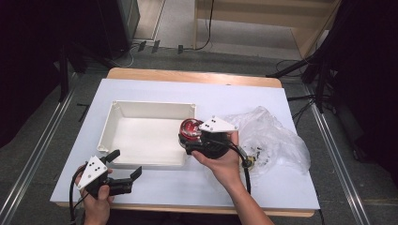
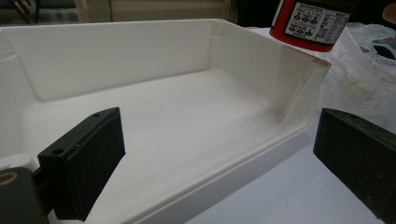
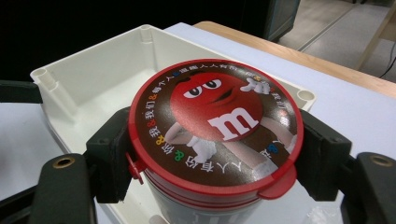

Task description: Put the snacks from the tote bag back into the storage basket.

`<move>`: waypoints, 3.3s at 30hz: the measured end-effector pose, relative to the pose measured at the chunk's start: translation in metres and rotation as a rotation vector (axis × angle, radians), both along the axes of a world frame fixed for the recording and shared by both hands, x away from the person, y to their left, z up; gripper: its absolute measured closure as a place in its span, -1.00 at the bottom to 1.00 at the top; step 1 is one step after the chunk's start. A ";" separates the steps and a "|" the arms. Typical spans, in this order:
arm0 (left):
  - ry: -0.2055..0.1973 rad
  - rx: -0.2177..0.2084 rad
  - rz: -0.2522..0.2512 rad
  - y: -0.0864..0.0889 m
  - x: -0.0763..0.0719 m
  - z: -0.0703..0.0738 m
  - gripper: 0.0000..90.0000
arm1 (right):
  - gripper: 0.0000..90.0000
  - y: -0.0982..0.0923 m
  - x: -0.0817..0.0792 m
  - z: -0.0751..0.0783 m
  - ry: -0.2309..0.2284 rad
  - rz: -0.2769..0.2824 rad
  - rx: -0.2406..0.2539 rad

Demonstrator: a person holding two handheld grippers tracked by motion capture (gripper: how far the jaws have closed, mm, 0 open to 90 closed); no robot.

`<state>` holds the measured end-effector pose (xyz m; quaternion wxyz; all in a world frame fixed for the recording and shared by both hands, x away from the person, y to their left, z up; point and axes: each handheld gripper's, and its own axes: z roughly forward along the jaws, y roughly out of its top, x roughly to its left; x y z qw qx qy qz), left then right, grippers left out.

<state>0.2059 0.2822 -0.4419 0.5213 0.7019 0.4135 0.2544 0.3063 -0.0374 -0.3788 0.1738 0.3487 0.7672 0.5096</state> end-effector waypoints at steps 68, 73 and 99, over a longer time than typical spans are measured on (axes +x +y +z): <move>0.006 0.013 0.049 0.008 -0.005 -0.001 -0.98 | -0.26 0.021 0.006 -0.038 0.022 0.027 -0.121; 0.004 0.010 0.049 0.008 -0.005 0.000 -0.98 | -0.27 0.017 0.007 -0.037 0.022 0.028 -0.102; 0.006 0.023 0.022 0.001 0.004 -0.002 -0.98 | -0.67 -0.033 0.003 -0.029 0.032 -0.080 -0.011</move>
